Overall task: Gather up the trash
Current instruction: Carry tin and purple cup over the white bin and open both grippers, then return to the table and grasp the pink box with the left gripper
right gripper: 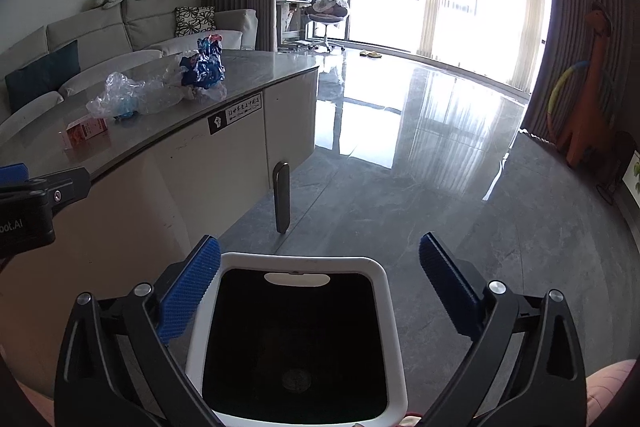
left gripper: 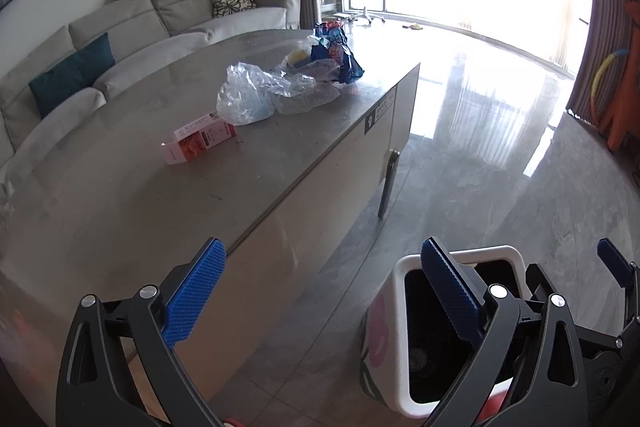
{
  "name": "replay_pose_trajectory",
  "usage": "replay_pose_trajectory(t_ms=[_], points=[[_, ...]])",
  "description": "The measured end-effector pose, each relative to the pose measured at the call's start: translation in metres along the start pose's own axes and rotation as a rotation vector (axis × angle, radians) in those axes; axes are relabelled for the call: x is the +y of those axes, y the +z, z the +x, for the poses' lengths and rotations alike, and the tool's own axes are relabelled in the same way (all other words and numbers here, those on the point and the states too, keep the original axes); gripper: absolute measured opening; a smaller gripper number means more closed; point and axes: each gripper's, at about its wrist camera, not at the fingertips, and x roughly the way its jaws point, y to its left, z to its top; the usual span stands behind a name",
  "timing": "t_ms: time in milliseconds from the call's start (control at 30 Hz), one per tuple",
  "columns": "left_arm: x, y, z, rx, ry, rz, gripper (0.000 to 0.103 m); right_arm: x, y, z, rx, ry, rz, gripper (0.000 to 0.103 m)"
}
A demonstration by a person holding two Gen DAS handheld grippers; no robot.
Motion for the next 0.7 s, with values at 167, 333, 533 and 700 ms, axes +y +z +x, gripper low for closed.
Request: replay_pose_trajectory(t_ms=[167, 333, 533, 700], points=[[0.008, 0.002, 0.002, -0.001, 0.011, -0.018, 0.098, 0.008, 0.008, -0.003, -0.028, 0.014, -0.007, 0.099], [0.026, 0.005, 0.007, 0.005, 0.039, -0.068, 0.098, 0.022, 0.022, -0.004, -0.064, 0.041, -0.021, 0.099], [0.057, 0.017, 0.017, -0.002, 0.097, -0.104, 0.098, 0.053, 0.045, 0.0, -0.114, 0.092, -0.076, 0.099], [0.083, 0.034, 0.028, -0.019, 0.119, -0.114, 0.098, 0.085, 0.066, 0.009, -0.154, 0.137, -0.116, 0.099]])
